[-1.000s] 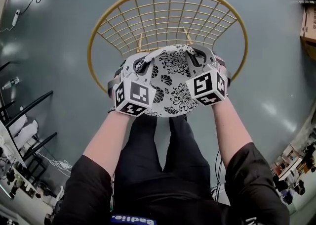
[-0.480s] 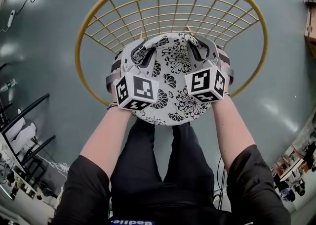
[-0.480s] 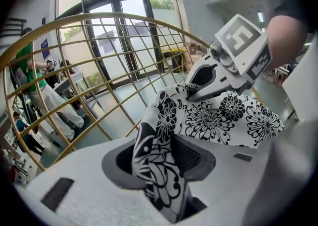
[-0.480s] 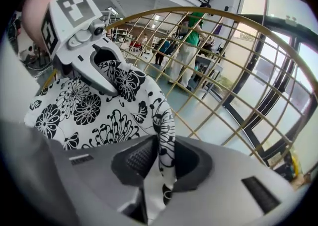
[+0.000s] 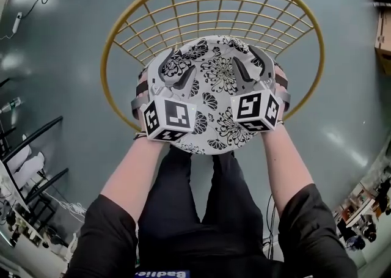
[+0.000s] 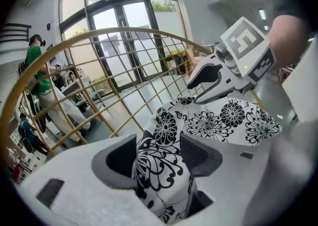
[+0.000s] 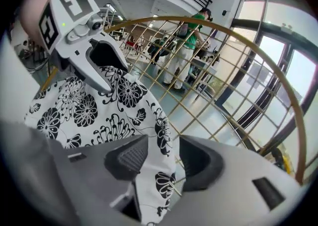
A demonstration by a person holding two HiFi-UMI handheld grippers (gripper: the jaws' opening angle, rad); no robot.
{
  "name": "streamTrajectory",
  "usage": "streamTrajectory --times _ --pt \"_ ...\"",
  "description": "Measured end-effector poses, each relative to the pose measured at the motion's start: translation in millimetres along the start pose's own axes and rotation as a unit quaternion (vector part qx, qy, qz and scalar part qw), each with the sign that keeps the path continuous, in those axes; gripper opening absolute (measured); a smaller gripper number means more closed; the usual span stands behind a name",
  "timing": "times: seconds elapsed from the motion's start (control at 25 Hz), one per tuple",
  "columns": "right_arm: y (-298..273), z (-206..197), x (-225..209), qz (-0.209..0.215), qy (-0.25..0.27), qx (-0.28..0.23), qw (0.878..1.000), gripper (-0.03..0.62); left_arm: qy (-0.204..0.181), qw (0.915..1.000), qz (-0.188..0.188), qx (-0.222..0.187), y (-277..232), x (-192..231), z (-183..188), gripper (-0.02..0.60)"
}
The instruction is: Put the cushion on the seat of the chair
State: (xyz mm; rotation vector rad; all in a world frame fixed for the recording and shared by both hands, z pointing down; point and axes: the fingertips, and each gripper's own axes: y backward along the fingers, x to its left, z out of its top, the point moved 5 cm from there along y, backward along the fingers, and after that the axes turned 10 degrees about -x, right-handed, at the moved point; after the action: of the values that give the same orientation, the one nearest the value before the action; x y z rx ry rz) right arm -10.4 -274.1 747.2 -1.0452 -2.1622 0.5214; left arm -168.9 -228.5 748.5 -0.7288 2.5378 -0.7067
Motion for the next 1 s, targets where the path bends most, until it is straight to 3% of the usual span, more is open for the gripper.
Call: streamTrajectory --times 0.24,0.4,0.72,0.84,1.0 --pt "66.1 29.7 -8.0 0.005 -0.016 0.000 1.000 0.175 0.007 0.9999 0.010 -0.001 48.8 5.5 41.2 0.261" --pt "132.0 39.6 -7.2 0.025 -0.036 0.007 0.999 0.175 0.029 0.9996 0.004 0.000 92.7 -13.5 78.7 0.261" --pt "240.5 75.6 -34.9 0.061 -0.134 -0.021 0.989 0.173 0.041 0.9969 -0.066 -0.018 170.3 -70.1 167.9 0.259" --pt "276.0 105.8 -40.1 0.070 -0.202 -0.054 0.975 0.170 0.040 0.9954 -0.077 -0.041 206.5 -85.2 204.3 0.258" --pt "304.2 141.6 -46.6 0.097 -0.297 -0.112 0.943 0.124 0.043 0.9917 -0.092 -0.078 230.0 -93.5 248.9 0.200"
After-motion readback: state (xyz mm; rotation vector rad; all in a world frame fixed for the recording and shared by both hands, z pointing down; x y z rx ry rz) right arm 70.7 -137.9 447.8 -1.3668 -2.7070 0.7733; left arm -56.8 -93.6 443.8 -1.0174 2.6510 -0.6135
